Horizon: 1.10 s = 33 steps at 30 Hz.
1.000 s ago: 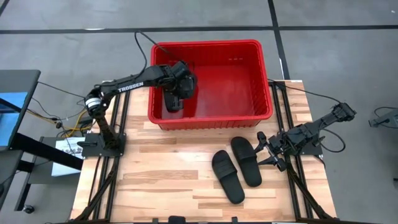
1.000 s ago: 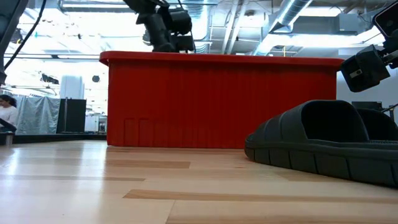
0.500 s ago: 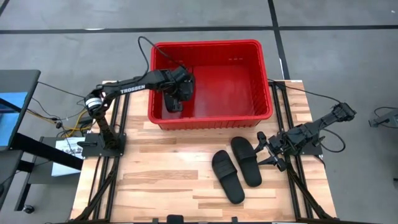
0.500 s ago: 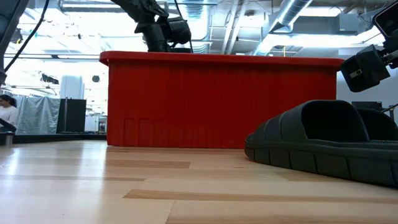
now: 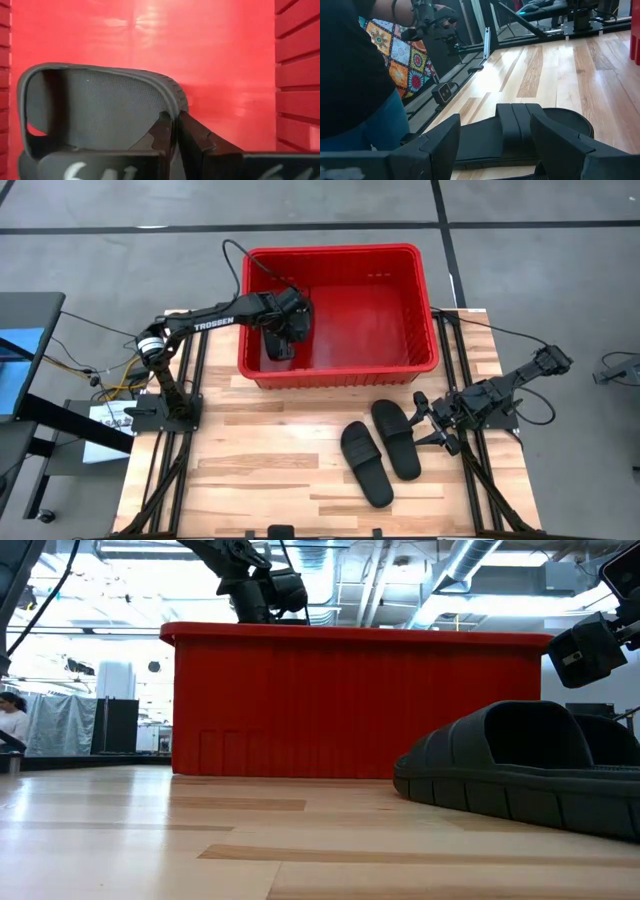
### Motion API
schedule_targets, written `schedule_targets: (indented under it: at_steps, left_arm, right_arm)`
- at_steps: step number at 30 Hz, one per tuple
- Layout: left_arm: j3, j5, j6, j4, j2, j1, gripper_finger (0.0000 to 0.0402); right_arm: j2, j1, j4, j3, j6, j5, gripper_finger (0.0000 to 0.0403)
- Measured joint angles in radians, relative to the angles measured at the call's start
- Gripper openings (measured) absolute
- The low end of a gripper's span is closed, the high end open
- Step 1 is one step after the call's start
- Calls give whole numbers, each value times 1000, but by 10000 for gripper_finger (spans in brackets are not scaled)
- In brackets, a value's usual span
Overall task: Pick and place slides into bin
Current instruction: Put the black slipper into the red bin
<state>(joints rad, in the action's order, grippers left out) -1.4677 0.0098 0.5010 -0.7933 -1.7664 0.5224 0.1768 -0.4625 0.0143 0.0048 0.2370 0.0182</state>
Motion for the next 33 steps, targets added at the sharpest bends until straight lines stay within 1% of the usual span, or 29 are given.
schedule_targets:
  at_steps: [13,25,28,33]
  left_arm:
    - [0,35,-12,-1,0,0,60]
    - [0,30,-26,11,0,0,136]
    - [0,30,-26,11,0,0,145]
    - [0,29,-39,27,0,0,146]
  right_arm:
    - [0,0,0,0,0,0,233]
    - [0,0,0,0,0,0,233]
    - [0,0,0,0,0,0,233]
    - [0,0,0,0,0,0,233]
